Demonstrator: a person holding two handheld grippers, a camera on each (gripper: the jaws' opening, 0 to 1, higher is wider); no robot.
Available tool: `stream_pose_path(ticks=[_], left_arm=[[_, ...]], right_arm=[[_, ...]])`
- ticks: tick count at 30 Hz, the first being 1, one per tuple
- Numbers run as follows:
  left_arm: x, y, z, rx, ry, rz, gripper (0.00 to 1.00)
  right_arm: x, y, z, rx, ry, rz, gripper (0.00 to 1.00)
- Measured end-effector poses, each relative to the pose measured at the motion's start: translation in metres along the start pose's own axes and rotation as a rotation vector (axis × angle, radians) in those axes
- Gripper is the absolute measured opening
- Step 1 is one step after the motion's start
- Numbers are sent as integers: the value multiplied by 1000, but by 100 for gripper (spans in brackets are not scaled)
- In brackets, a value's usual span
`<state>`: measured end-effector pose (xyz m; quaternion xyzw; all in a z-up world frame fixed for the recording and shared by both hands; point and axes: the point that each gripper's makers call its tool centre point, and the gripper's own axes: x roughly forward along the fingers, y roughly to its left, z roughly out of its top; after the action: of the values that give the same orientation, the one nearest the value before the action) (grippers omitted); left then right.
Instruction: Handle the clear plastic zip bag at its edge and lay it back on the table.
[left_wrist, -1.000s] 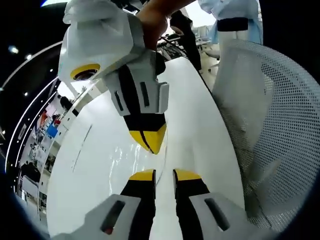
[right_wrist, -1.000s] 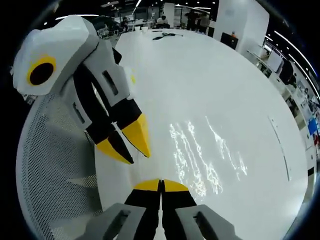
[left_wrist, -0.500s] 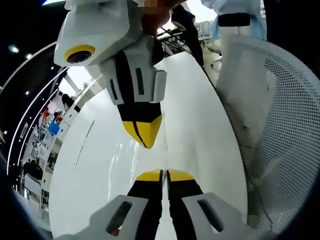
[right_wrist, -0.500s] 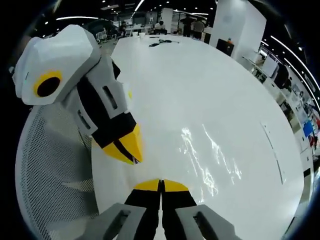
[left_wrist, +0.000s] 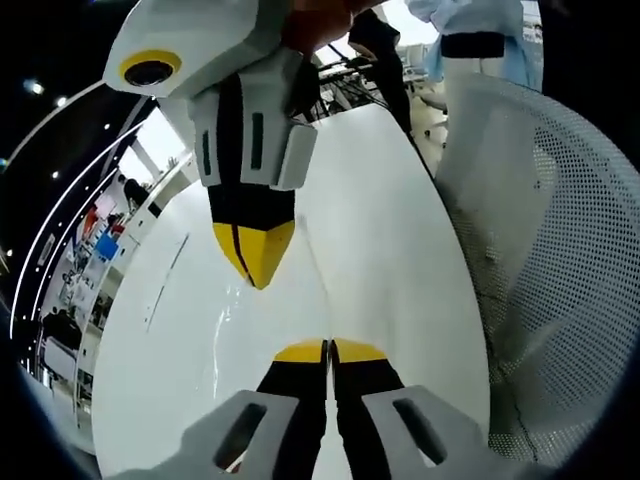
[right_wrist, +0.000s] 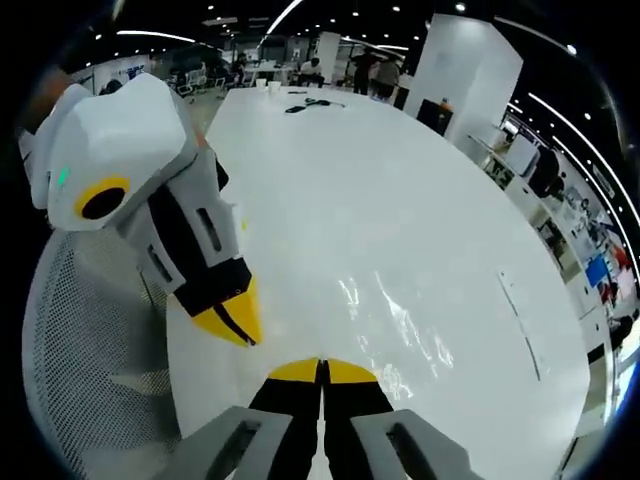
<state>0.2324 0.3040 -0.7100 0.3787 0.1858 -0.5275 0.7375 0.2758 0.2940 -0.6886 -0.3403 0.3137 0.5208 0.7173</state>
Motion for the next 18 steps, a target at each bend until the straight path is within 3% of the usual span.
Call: stream_pose_path(ticks=[18], left_arm=[[-1,9,-2,-45,35,20,0]], right_arm=[[-17,-11,26,0,-113,-113,0]])
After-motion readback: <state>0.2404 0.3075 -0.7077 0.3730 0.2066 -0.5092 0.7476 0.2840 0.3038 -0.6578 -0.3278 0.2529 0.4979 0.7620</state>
